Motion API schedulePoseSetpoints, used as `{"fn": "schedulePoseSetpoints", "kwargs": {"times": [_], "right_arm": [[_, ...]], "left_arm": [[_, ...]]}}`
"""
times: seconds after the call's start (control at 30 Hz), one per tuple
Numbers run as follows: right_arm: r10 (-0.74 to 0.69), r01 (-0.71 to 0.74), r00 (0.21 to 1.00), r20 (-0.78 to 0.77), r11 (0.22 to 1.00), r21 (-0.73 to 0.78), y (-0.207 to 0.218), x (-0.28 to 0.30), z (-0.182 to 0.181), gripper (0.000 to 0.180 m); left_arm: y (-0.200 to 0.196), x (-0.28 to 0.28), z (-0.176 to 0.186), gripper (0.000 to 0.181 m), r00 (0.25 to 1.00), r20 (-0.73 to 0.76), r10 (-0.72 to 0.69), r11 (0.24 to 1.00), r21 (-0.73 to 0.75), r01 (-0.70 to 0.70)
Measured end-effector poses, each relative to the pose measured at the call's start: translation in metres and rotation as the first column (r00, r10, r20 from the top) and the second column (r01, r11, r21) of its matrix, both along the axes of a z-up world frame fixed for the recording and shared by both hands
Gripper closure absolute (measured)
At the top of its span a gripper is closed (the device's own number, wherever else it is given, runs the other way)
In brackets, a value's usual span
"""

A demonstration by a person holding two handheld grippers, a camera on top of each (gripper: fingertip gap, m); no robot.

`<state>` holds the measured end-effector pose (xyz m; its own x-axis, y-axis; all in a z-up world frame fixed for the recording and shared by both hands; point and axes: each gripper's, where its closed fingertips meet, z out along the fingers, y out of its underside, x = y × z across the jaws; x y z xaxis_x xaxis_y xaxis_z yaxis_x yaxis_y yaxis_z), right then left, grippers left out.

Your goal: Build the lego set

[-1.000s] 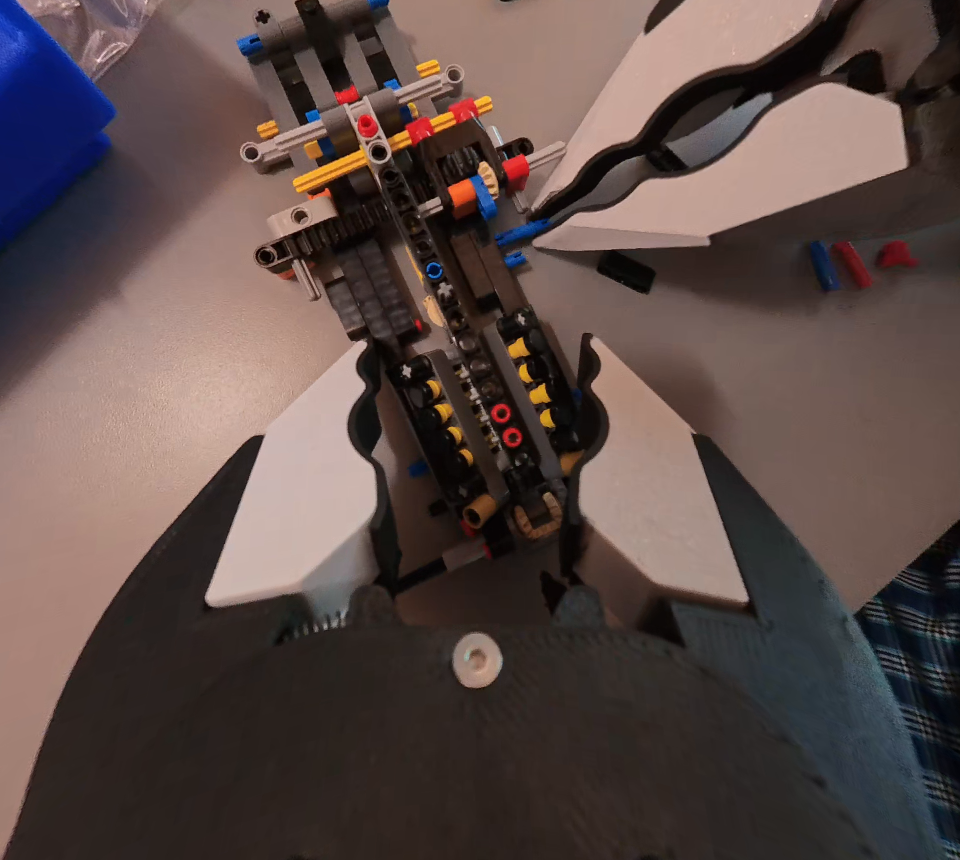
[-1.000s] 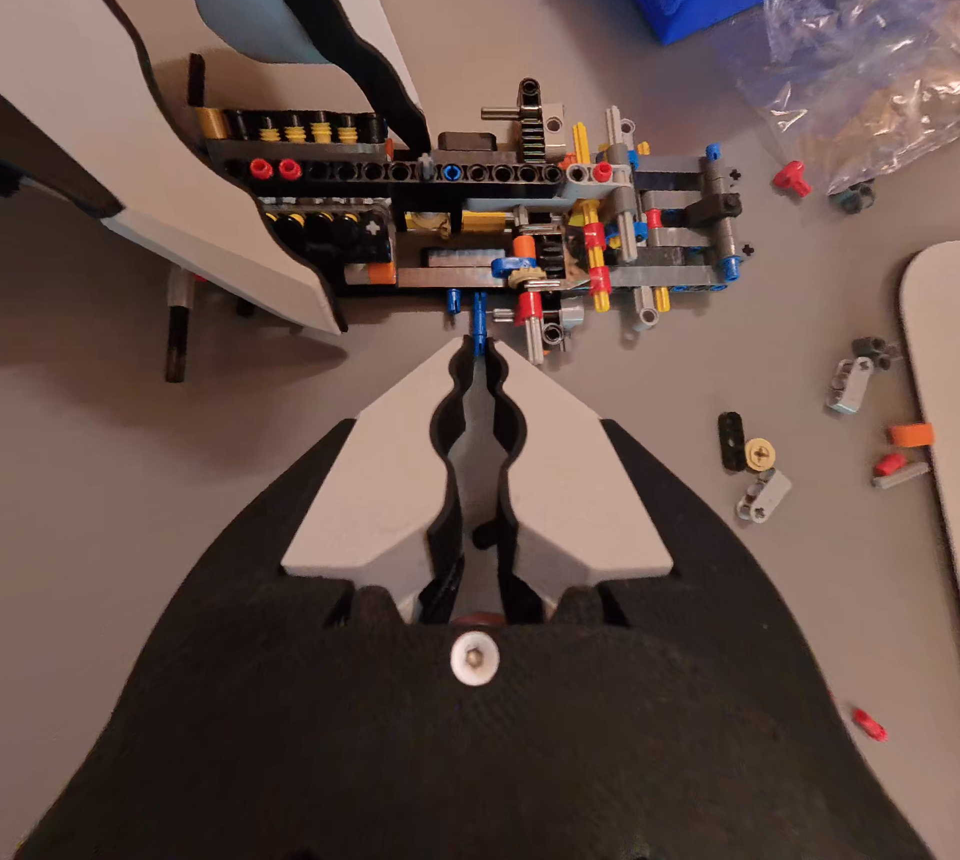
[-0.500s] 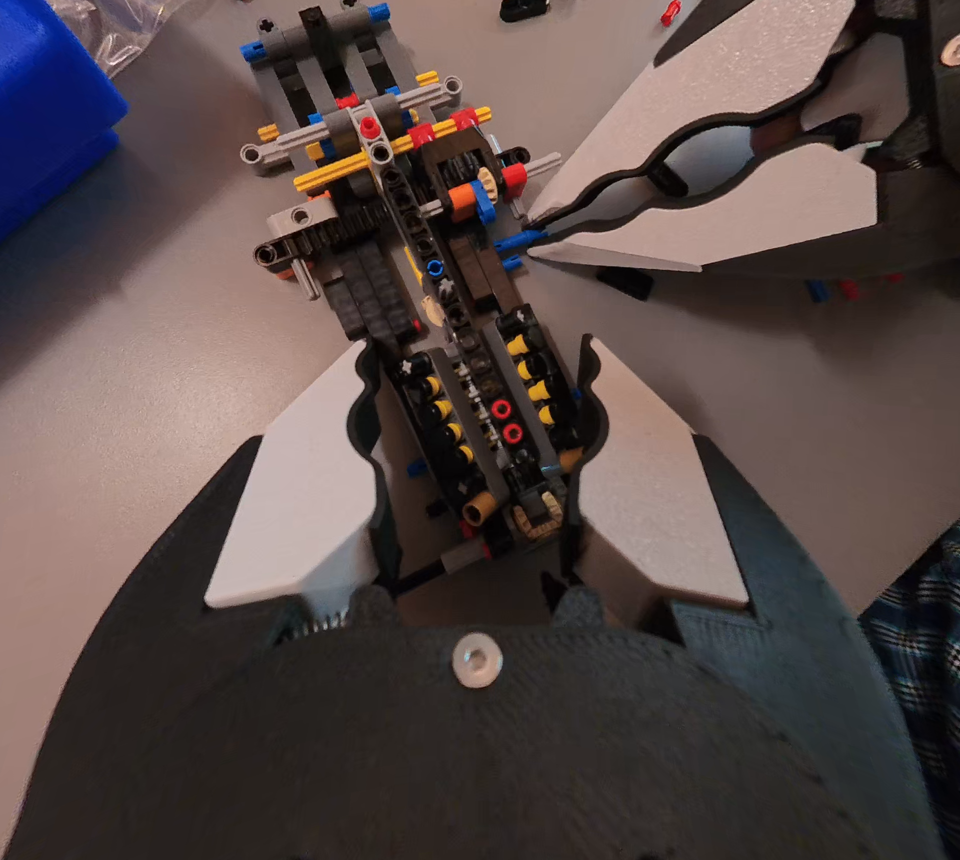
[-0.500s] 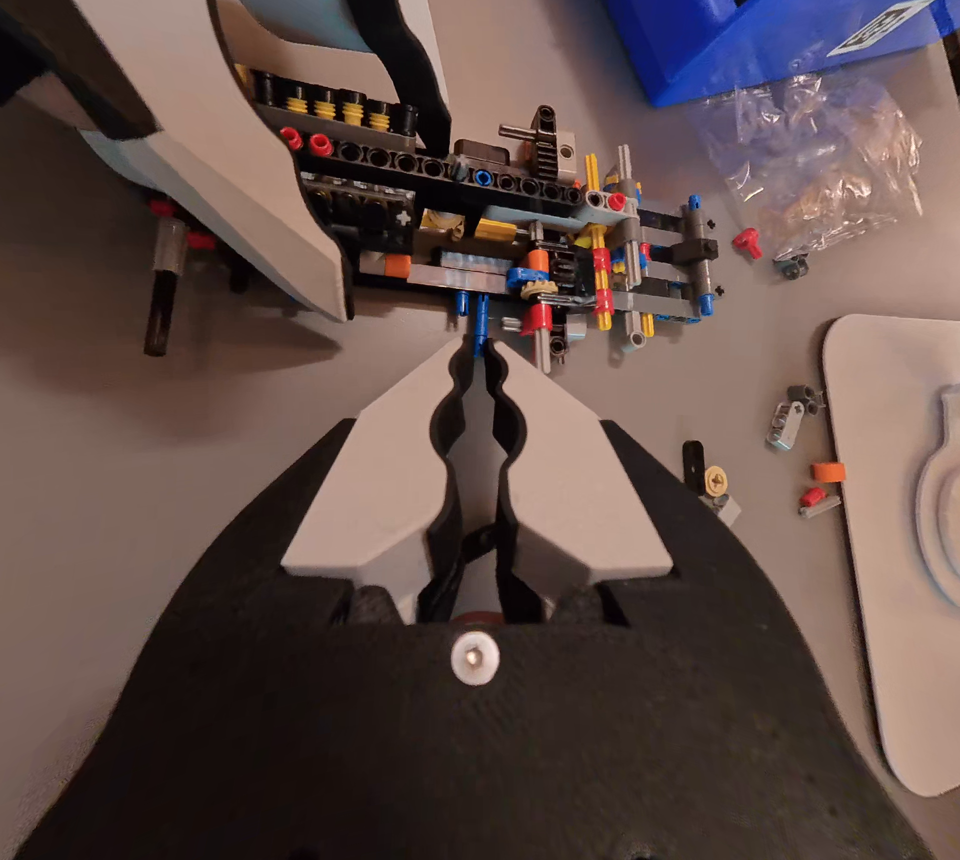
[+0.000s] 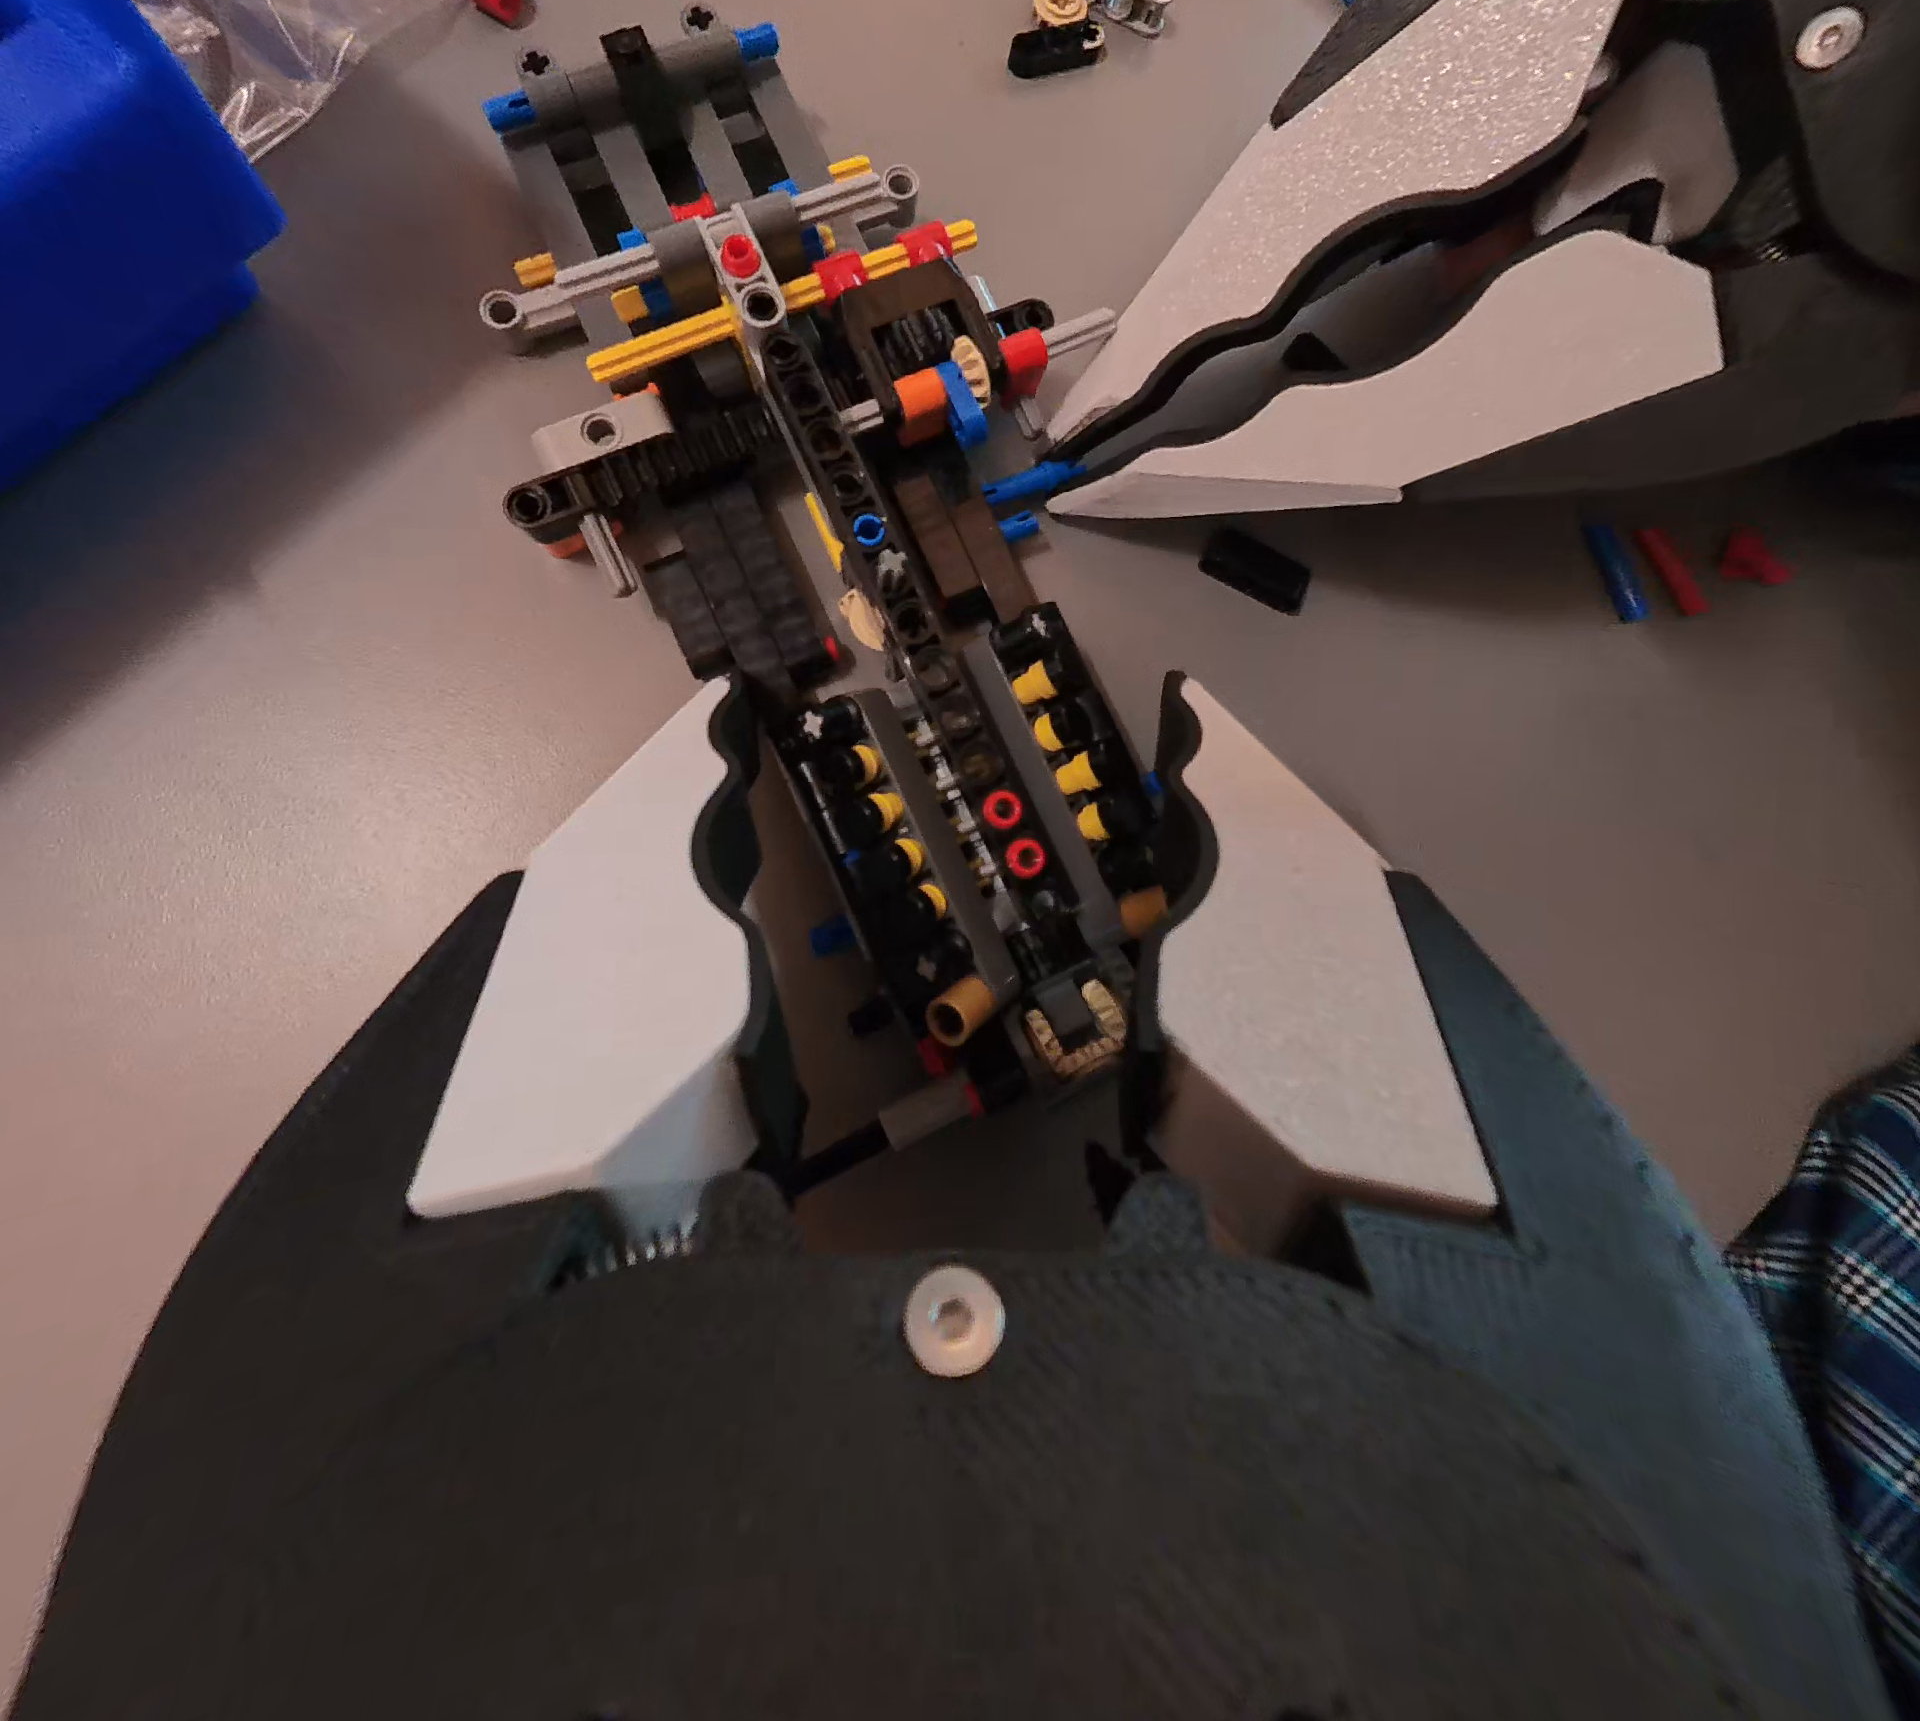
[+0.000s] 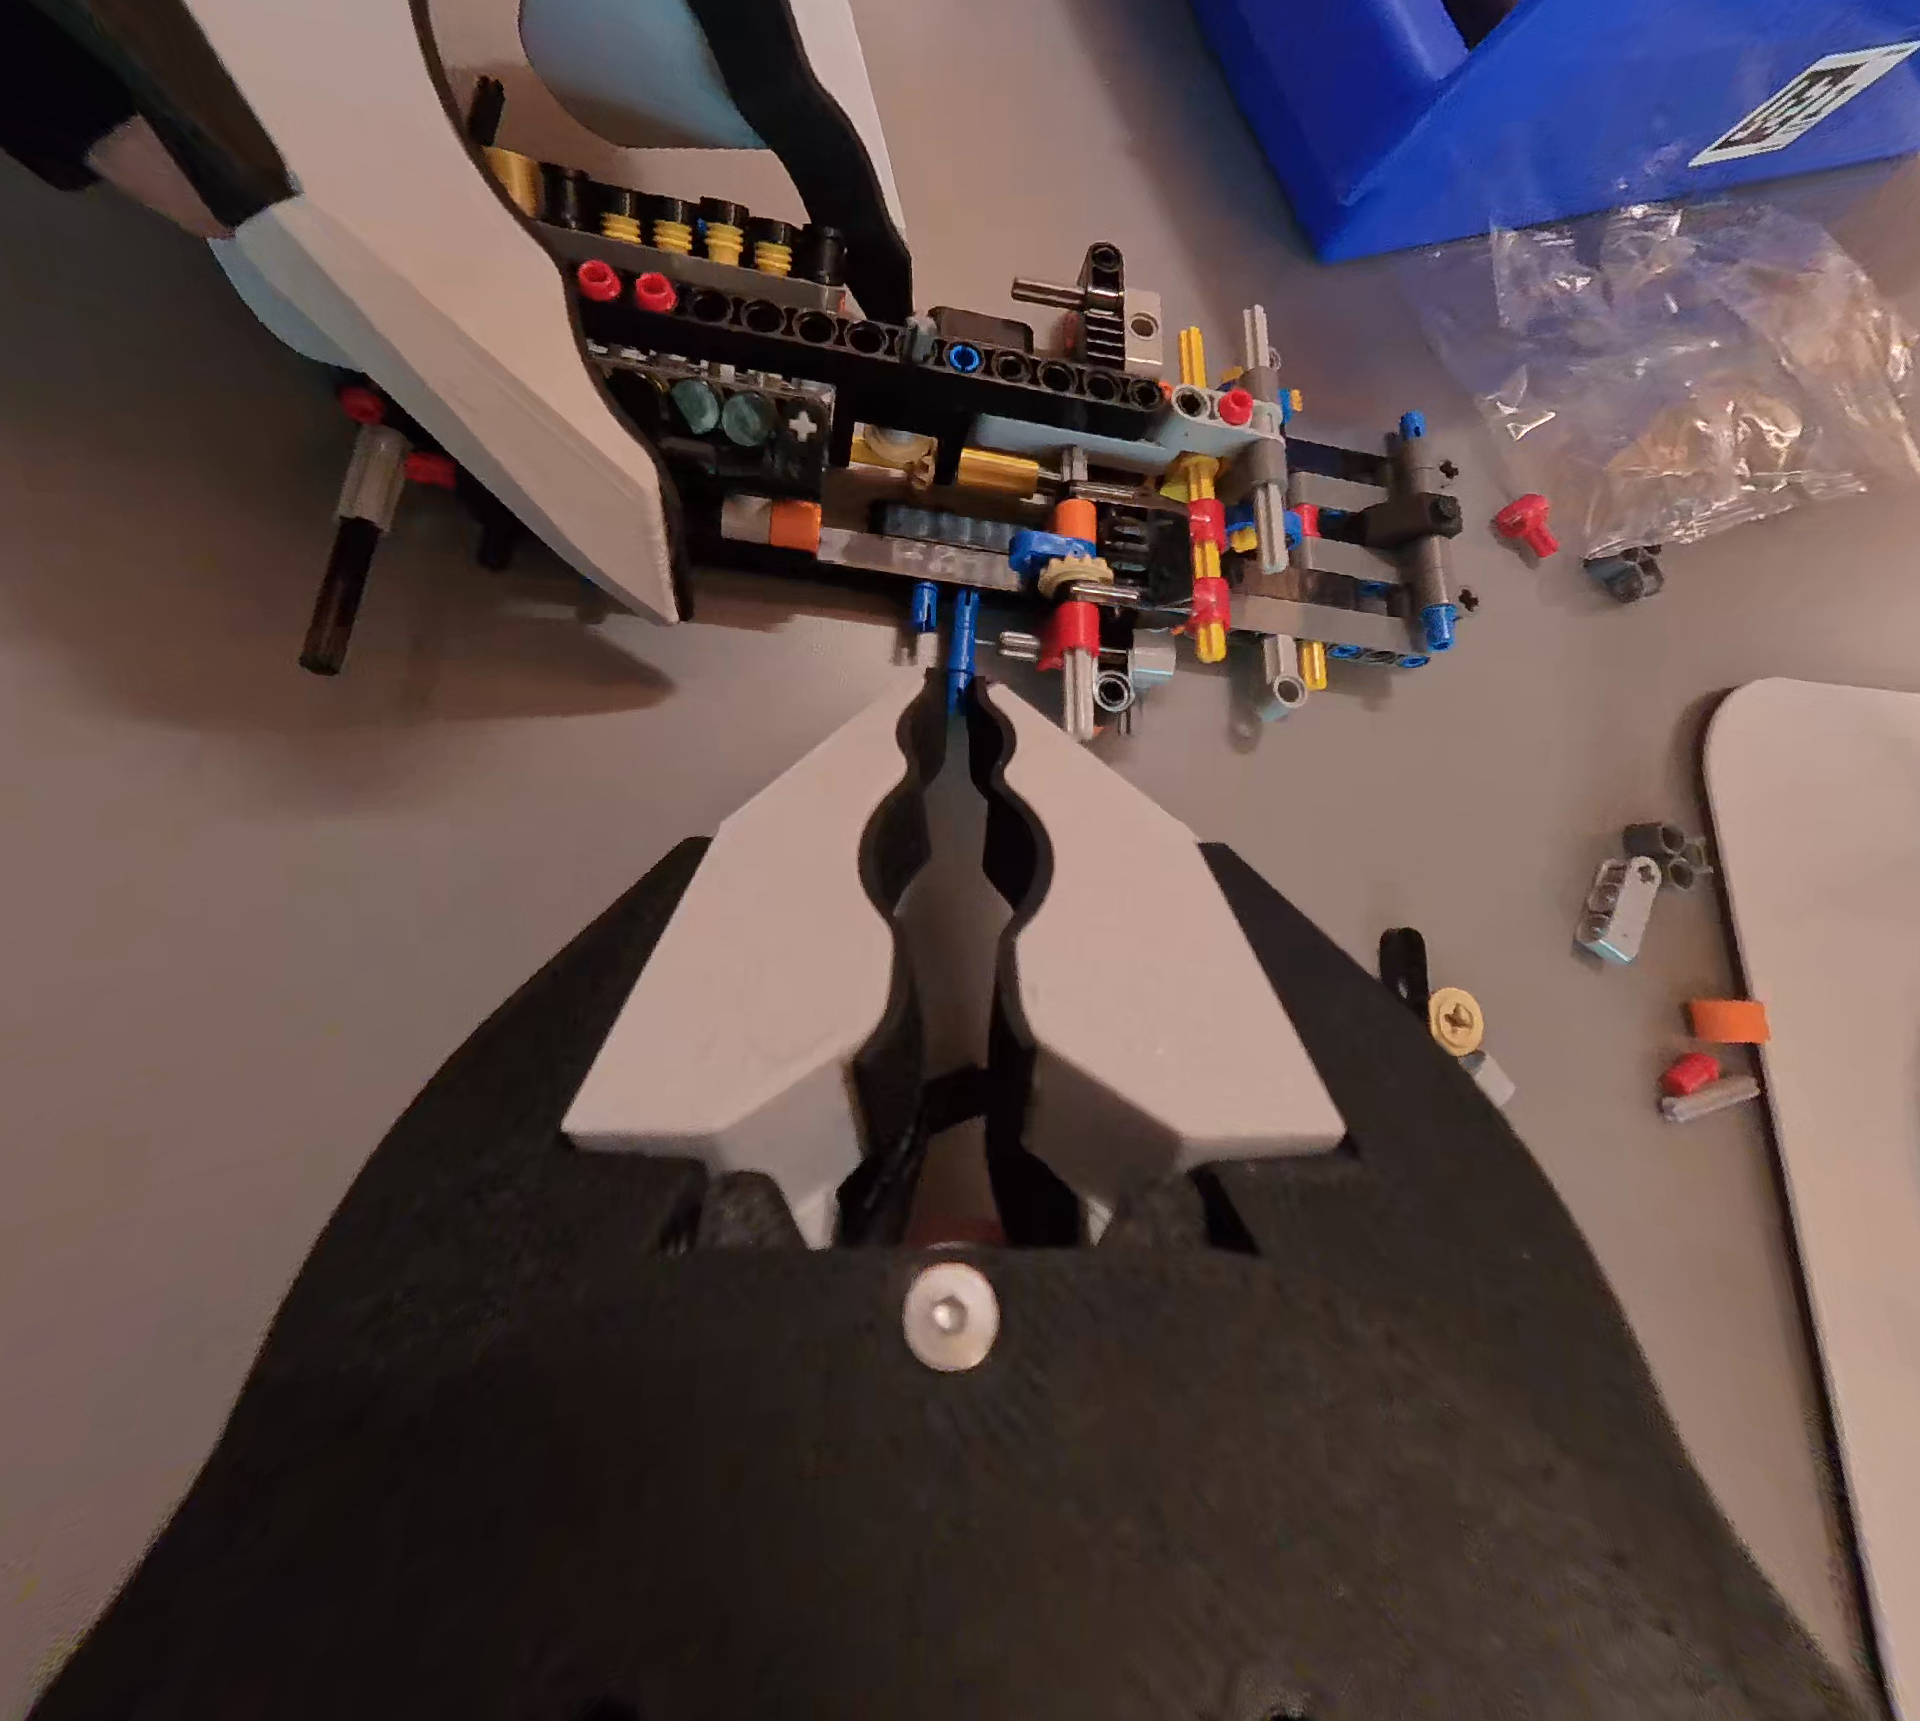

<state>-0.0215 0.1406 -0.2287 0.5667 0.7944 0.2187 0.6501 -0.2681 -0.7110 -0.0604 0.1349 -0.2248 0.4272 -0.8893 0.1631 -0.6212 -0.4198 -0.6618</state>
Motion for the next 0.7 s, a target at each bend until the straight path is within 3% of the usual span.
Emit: {"fn": "schedulePoseSetpoints", "kwargs": {"times": [0.33, 0.7], "right_arm": [[0.053, -0.063, 0.989, 0.138, 0.995, 0.073, 0.0036, -0.0018, 0.0005, 0.180], [0.042, -0.042, 0.999, -0.001, 0.999, -0.019, 0.0059, -0.0031, 0.0006, 0.179]], "left_arm": [[-0.0015, 0.0021, 0.0002, 0.104, 1.000, 0.029, -0.009, 1.000, 0.007, 0.008], [-0.0004, 0.0016, -0.0006, 0.101, 0.999, 0.037, -0.020, 0.999, 0.026, 0.019]]}}
